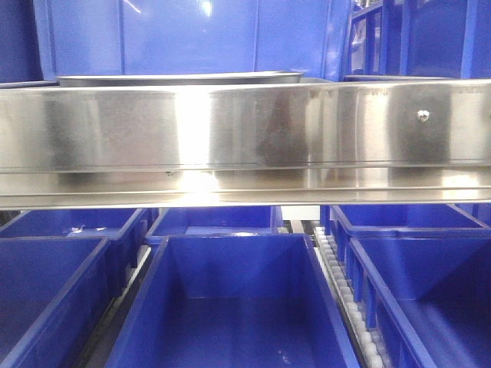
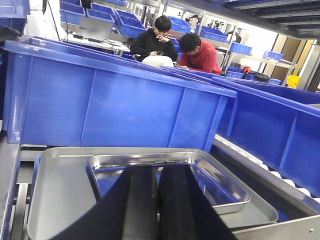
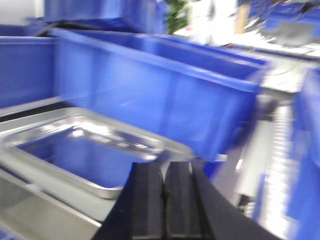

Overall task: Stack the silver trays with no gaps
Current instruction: 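Withdraw both grippers upward from the stacked trays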

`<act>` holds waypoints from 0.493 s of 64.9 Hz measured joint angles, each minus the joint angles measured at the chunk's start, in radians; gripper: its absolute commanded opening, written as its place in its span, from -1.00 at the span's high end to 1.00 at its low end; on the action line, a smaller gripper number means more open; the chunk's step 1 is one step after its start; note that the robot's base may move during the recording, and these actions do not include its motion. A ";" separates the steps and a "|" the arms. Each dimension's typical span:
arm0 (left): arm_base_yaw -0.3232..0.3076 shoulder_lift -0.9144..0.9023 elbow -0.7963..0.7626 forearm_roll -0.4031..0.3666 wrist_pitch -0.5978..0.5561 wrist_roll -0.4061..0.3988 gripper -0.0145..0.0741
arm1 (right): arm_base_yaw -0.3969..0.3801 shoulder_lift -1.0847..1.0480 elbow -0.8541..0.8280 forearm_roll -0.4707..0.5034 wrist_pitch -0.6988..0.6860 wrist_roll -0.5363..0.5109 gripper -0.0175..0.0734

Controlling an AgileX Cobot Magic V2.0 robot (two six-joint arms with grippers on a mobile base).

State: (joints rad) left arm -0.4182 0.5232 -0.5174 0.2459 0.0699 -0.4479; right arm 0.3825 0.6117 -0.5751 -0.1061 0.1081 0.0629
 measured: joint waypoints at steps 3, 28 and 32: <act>0.000 0.000 0.000 0.000 0.000 0.000 0.69 | -0.053 -0.037 0.048 0.044 -0.033 -0.041 0.79; 0.000 0.000 0.000 0.000 0.002 0.000 0.69 | -0.437 -0.385 0.422 0.094 -0.097 -0.107 0.79; 0.000 0.000 0.000 0.000 0.002 0.000 0.69 | -0.445 -0.439 0.459 0.094 -0.097 -0.107 0.79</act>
State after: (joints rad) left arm -0.4182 0.5232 -0.5174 0.2459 0.0718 -0.4479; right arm -0.0623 0.1725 -0.1158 -0.0120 0.0107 -0.0444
